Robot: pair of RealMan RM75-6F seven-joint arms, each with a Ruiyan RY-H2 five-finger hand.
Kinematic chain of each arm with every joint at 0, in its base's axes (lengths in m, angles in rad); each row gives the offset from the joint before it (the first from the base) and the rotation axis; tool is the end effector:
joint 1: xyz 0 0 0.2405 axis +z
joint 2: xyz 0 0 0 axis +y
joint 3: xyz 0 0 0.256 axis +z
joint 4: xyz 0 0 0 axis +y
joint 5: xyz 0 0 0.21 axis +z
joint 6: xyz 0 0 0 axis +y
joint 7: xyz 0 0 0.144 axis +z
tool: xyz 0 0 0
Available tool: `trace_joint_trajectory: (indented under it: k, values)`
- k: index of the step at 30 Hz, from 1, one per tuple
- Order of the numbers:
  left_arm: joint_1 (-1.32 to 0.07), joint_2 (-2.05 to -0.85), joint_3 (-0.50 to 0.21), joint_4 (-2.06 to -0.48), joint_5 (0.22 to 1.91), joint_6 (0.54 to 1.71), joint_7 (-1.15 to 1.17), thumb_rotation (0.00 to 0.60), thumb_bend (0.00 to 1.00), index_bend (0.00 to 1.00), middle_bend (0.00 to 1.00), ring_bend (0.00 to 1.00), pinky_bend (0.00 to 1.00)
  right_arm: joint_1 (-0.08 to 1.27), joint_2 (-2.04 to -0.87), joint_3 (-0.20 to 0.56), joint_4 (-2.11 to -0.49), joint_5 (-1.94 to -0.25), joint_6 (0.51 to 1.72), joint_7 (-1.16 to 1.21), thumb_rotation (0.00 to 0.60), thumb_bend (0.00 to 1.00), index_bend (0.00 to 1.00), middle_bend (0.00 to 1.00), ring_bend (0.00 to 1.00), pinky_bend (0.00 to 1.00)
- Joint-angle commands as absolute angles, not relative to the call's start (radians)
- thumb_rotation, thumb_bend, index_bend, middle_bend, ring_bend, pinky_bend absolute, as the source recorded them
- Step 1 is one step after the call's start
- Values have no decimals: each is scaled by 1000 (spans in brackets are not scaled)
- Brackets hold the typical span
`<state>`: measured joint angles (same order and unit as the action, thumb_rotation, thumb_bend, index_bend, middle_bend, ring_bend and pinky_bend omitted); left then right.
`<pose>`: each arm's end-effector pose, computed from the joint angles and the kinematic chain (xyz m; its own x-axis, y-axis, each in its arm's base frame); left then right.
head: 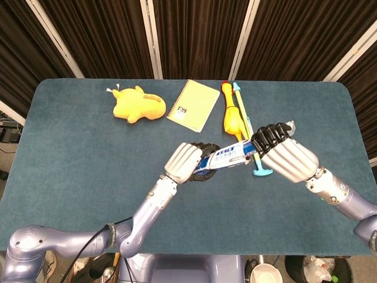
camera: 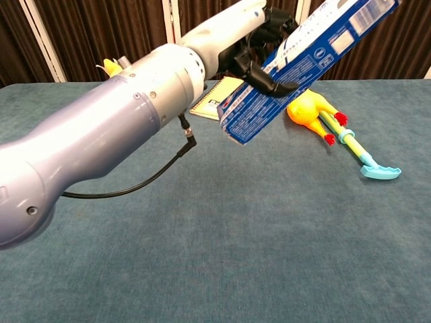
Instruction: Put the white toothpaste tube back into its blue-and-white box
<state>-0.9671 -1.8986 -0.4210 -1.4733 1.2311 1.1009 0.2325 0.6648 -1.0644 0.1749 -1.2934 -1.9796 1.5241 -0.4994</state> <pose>0.0428 0.3268 -0.0505 -0.0150 0.1964 0.9804 0.8010 -0.5845 0.1293 -0.1504 -0.3326 0.1939 0.5570 0.7866 0.2665 -0.0060 -0.3171 0.9484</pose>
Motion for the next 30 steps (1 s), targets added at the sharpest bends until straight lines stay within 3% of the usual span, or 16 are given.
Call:
trace_joint_trajectory:
  k: [1,16,30]
  values:
    - [-975,-1906,-429,-1468,1233,1112,235,600,390,355,517,486,571,655,-1073,188,-1283,-1966,1548,-502,600,450,583,587,469,553]
    - [-977,-1911,-440,-1464,1223,1162,244,600,391,355,517,486,571,629,-1107,199,-1259,-1943,1603,-521,600,449,491,526,401,497]
    - [-978,-1911,-435,-1447,1199,1163,246,600,390,354,518,486,571,613,-1150,216,-1231,-1904,1636,-520,600,449,283,425,278,399]
